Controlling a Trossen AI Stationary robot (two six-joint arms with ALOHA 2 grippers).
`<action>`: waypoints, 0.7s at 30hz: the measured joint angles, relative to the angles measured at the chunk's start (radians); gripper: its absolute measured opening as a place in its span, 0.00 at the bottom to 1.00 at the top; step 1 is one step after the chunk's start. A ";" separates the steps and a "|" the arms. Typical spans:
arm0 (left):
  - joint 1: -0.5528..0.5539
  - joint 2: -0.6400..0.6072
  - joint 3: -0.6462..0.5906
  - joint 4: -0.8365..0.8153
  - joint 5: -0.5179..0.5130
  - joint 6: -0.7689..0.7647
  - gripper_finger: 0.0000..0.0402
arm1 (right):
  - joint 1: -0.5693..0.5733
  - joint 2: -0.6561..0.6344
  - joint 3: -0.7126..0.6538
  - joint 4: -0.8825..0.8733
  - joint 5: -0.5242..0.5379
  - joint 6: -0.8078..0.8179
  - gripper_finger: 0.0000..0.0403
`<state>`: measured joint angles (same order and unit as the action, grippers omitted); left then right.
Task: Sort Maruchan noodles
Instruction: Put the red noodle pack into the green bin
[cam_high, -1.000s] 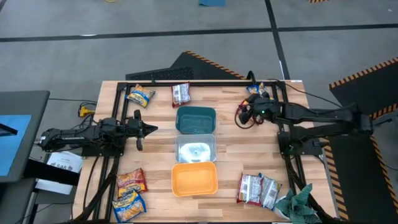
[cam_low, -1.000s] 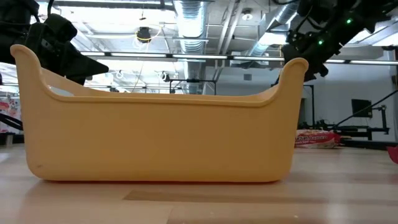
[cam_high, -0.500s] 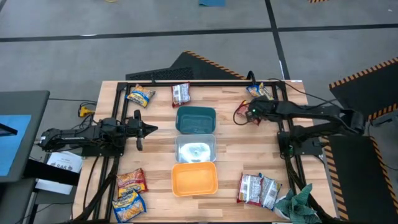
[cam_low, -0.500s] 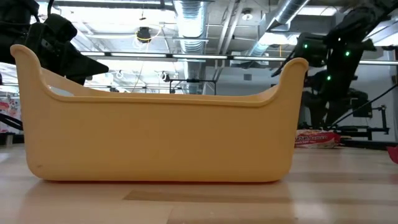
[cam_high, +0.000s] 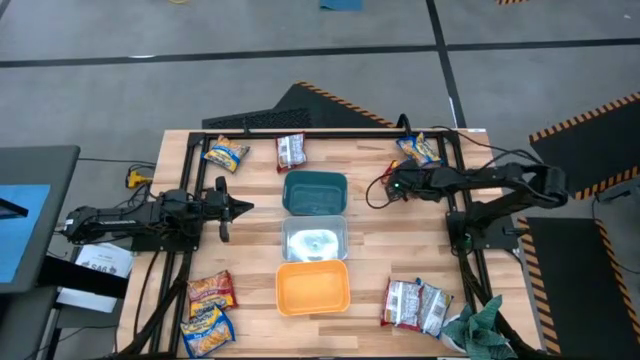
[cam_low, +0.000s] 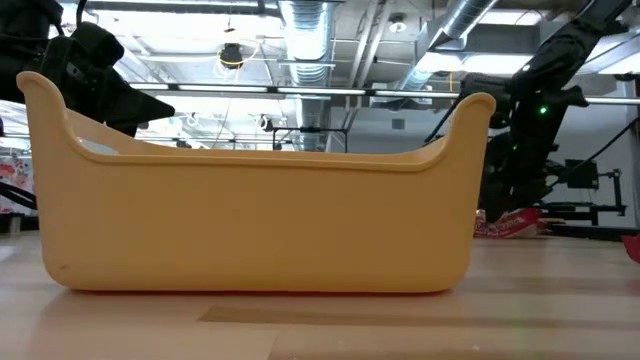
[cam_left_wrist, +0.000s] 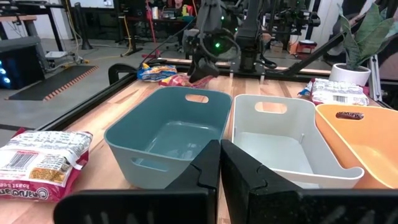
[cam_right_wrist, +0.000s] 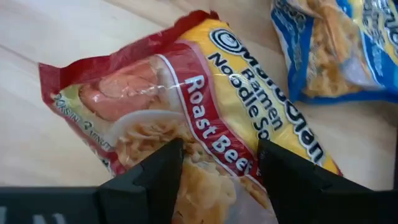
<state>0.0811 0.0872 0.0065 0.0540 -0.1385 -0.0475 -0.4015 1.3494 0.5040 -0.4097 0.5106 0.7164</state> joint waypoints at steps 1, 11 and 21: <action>0.000 0.000 0.000 0.000 0.000 0.000 0.00 | 0.000 0.015 0.000 0.003 0.000 -0.014 0.54; 0.000 0.000 0.000 0.000 0.000 0.000 0.00 | 0.046 0.021 0.004 -0.004 0.022 -0.087 0.06; 0.000 0.000 0.000 0.000 0.000 0.000 0.00 | 0.239 -0.247 0.040 0.176 -0.008 -0.186 0.06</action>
<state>0.0811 0.0872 0.0063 0.0544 -0.1386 -0.0475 -0.1623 1.1026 0.5436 -0.2337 0.5024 0.5304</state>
